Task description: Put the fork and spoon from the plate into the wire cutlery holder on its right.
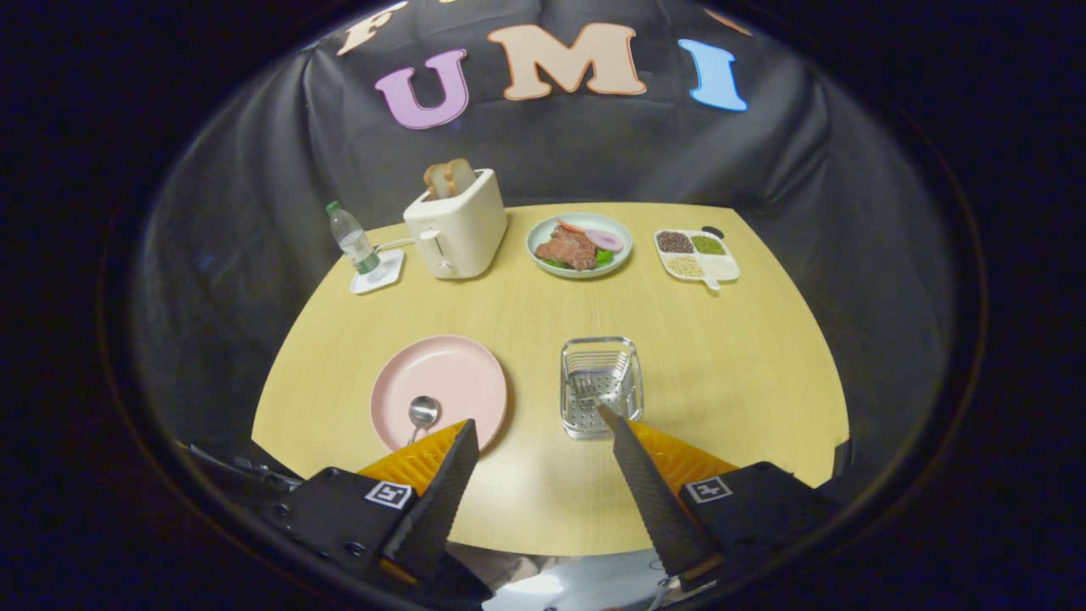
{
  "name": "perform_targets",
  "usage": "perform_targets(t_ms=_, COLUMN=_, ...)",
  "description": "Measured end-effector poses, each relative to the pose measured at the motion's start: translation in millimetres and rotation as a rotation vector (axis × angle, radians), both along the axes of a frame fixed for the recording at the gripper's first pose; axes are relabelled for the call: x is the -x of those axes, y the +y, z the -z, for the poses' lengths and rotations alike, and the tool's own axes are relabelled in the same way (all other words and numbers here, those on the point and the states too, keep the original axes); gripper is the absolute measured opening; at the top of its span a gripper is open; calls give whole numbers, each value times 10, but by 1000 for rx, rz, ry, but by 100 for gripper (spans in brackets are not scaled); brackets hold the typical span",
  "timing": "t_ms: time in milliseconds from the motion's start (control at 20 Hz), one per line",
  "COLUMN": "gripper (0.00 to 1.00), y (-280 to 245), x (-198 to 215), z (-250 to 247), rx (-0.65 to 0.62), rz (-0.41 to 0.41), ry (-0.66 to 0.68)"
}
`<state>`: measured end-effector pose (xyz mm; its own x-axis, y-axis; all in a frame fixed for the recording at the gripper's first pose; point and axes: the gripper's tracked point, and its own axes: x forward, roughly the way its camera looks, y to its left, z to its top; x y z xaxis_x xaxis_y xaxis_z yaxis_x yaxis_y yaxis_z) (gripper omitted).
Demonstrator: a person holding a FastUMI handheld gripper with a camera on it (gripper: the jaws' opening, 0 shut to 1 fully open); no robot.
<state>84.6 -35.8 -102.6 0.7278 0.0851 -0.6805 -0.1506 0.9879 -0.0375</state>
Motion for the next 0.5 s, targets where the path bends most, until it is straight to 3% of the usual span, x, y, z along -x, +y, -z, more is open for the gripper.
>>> perform_targets(t_ms=500, gripper=100, y=901, x=318, z=585, rx=-60, rz=-12, ry=-64)
